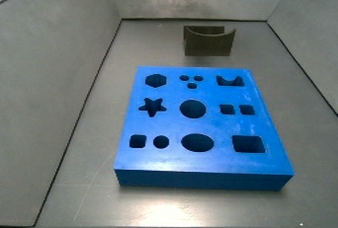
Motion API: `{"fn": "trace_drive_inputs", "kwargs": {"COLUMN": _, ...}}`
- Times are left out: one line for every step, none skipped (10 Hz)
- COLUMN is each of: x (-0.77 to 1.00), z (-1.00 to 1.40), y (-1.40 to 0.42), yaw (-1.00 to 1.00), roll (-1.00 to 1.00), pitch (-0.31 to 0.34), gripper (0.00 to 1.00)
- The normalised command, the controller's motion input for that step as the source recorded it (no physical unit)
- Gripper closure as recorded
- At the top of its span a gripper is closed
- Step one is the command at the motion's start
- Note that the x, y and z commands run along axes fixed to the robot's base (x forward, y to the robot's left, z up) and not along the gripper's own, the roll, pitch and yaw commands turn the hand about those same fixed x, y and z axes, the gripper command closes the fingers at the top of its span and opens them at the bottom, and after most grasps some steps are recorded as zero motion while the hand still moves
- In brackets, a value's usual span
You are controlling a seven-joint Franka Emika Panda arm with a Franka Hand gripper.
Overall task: Pick up the arch object. Move up. Place the arch object on the fixture. Regrasp the arch object. Move to above the board. Insert the arch object.
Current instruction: Place the arch object on the fixture.
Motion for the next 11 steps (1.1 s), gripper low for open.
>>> {"fn": "trace_drive_inputs", "kwargs": {"x": 0.53, "z": -0.01, "y": 0.25, "yaw": -0.09, "roll": -0.86, "pitch": 0.217, "gripper": 1.00}}
{"fn": "trace_drive_inputs", "kwargs": {"x": 0.45, "z": -0.01, "y": 0.10, "yaw": -0.11, "roll": -0.70, "pitch": 0.179, "gripper": 1.00}}
{"fn": "trace_drive_inputs", "kwargs": {"x": 0.39, "z": -0.01, "y": 0.06, "yaw": -0.11, "roll": -0.57, "pitch": 0.153, "gripper": 1.00}}
{"fn": "trace_drive_inputs", "kwargs": {"x": 0.23, "z": 0.00, "y": 0.06, "yaw": -0.12, "roll": -0.29, "pitch": 0.109, "gripper": 1.00}}
{"fn": "trace_drive_inputs", "kwargs": {"x": 0.14, "z": -1.00, "y": 0.07, "yaw": -0.17, "roll": -1.00, "pitch": 0.009, "gripper": 1.00}}
{"fn": "trace_drive_inputs", "kwargs": {"x": 0.11, "z": -1.00, "y": 0.07, "yaw": -0.17, "roll": -1.00, "pitch": -0.017, "gripper": 1.00}}
{"fn": "trace_drive_inputs", "kwargs": {"x": 0.12, "z": -1.00, "y": 0.08, "yaw": -0.17, "roll": -1.00, "pitch": -0.025, "gripper": 1.00}}
{"fn": "trace_drive_inputs", "kwargs": {"x": 0.13, "z": -1.00, "y": 0.08, "yaw": -0.16, "roll": -1.00, "pitch": -0.010, "gripper": 1.00}}
{"fn": "trace_drive_inputs", "kwargs": {"x": 0.15, "z": -1.00, "y": 0.09, "yaw": -0.16, "roll": -1.00, "pitch": 0.005, "gripper": 1.00}}
{"fn": "trace_drive_inputs", "kwargs": {"x": 0.16, "z": -1.00, "y": 0.10, "yaw": -0.13, "roll": -0.84, "pitch": 0.004, "gripper": 1.00}}
{"fn": "trace_drive_inputs", "kwargs": {"x": 0.16, "z": -1.00, "y": 0.11, "yaw": -0.11, "roll": -0.63, "pitch": -0.003, "gripper": 1.00}}
